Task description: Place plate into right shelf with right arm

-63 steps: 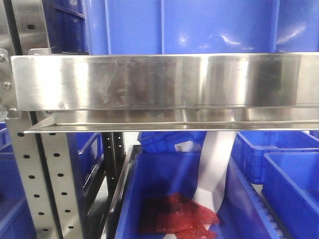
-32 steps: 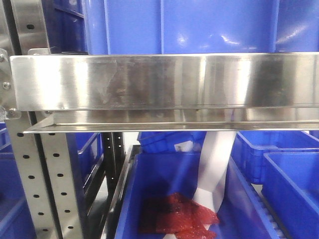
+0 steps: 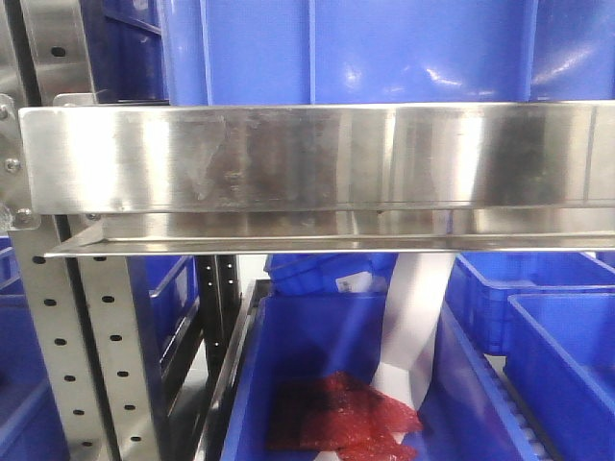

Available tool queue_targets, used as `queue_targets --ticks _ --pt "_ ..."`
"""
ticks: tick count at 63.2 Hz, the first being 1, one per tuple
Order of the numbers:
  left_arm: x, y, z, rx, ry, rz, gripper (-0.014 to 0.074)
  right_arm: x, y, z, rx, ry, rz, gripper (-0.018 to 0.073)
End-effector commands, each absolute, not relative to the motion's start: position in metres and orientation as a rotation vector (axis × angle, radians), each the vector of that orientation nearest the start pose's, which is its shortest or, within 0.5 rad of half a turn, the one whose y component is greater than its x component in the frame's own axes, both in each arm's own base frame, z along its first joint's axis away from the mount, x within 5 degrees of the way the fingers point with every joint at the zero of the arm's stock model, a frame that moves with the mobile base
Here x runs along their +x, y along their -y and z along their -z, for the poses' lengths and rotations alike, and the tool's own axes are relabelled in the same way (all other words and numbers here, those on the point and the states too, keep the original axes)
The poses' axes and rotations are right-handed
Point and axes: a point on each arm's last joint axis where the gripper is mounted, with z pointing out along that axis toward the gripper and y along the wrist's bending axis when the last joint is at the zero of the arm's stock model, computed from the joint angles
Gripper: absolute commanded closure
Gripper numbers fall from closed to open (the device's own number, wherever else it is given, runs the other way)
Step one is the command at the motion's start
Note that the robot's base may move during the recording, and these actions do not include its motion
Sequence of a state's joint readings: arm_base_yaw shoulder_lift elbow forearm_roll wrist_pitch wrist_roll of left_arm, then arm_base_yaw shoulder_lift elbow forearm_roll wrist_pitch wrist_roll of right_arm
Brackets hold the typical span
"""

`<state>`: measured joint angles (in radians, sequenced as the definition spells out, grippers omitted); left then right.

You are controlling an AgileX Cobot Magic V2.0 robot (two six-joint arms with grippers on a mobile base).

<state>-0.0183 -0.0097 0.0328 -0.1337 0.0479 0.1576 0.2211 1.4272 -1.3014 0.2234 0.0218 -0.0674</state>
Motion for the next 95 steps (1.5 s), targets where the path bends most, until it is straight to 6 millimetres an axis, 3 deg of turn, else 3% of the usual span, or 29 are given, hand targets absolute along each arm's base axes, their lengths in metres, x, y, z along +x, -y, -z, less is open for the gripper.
queue_targets --ticks 1,12,22,30,45,61,73,83,95 --pt "0.056 0.001 -0.203 0.016 -1.465 0.005 0.0724 0.317 -0.069 -0.452 -0.037 -1.469 -0.294 0.0523" --pt "0.056 0.001 -0.203 0.016 -1.465 0.005 0.0724 0.306 -0.069 -0.452 -0.051 -1.555 -0.317 0.0505" --pt "0.056 0.001 -0.203 0.016 -1.465 0.005 0.0724 0.279 -0.066 -0.455 -0.106 -1.655 -0.306 0.0505" --pt "0.056 0.001 -0.203 0.016 -1.465 0.005 0.0724 0.253 -0.058 -0.452 -0.159 -1.627 -0.223 0.0505" --pt "0.056 0.001 -0.203 0.016 -1.465 0.005 0.0724 0.198 -0.044 -0.412 -0.21 -1.628 -0.146 0.0505" --pt "0.056 0.001 -0.203 0.016 -1.465 0.005 0.0724 0.12 -0.027 -0.362 -0.189 -1.529 -0.156 0.0505" --pt "0.056 0.001 -0.203 0.016 -1.465 0.005 0.0724 0.071 -0.016 -0.346 -0.173 -1.399 -0.162 0.0505" --pt "0.056 0.001 -0.203 0.016 -1.465 0.005 0.0724 0.05 -0.011 -0.339 -0.165 -1.329 -0.165 0.0505" --pt "0.056 0.001 -0.203 0.016 -1.465 0.005 0.0724 0.046 -0.011 -0.337 -0.166 -1.325 -0.166 0.0505"
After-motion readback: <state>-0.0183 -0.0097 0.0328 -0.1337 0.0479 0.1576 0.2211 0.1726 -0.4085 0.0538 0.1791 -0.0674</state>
